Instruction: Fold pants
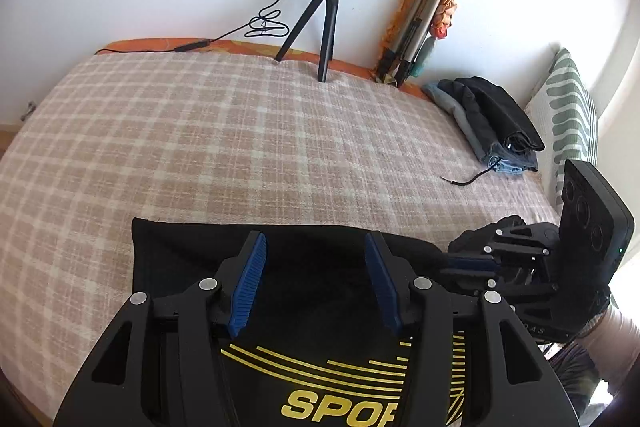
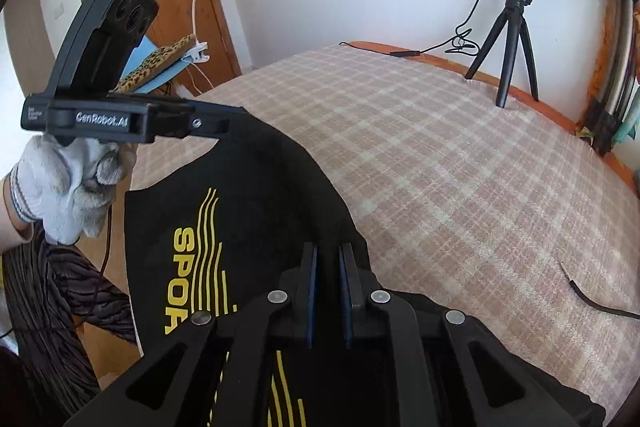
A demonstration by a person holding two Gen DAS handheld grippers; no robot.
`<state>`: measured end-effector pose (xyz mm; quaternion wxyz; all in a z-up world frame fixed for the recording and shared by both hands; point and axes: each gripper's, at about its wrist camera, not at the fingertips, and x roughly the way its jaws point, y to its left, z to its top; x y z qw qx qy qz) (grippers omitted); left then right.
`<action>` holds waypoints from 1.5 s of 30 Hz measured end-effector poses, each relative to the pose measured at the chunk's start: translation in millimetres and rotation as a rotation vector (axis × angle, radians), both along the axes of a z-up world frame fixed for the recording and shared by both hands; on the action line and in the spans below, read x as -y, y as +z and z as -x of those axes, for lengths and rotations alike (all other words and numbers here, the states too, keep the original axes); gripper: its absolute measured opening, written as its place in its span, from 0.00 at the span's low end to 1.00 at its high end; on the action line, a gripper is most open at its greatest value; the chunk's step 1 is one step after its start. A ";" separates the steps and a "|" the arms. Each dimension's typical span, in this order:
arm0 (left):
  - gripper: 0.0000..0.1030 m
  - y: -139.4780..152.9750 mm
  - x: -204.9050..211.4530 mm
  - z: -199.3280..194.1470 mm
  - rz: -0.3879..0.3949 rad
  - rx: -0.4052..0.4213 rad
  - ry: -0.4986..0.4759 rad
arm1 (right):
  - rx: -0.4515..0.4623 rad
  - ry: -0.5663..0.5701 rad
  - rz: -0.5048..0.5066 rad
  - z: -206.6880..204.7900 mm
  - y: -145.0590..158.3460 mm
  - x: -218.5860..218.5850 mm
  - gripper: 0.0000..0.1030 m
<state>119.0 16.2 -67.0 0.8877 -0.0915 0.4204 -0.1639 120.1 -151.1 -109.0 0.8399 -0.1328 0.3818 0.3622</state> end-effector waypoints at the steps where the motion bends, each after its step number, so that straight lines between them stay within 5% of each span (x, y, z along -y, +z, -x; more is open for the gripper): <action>1: 0.49 -1.7 2.4 -0.7 -0.007 -0.003 -0.003 | 0.006 0.024 0.028 7.6 -5.1 -3.9 0.11; 6: 0.49 -23.6 17.2 -4.8 -0.079 -0.062 -0.034 | -0.026 0.119 0.079 27.9 -18.4 -12.3 0.25; 14: 0.49 -48.3 21.3 8.1 -0.162 -0.108 -0.058 | -0.050 0.044 -0.076 12.4 12.4 16.3 0.29; 25: 0.49 -49.7 21.2 13.2 -0.205 -0.095 -0.088 | -0.052 0.040 0.103 -8.4 -15.1 -9.6 0.34; 28: 0.49 -47.8 18.6 12.4 -0.197 -0.093 -0.082 | -0.042 0.033 0.113 -11.1 -19.2 -13.6 0.31; 32: 0.49 -34.4 9.3 12.5 -0.172 -0.066 -0.047 | -0.058 0.026 0.090 -14.4 -15.2 -14.1 0.06; 40: 0.49 9.0 -34.1 34.0 -0.160 0.071 0.086 | 0.022 -0.135 0.057 -52.2 12.2 -3.3 0.04; 45: 0.49 -1.9 -53.6 35.7 -0.159 0.035 0.131 | 0.030 -0.266 0.128 -94.4 4.5 -9.0 0.05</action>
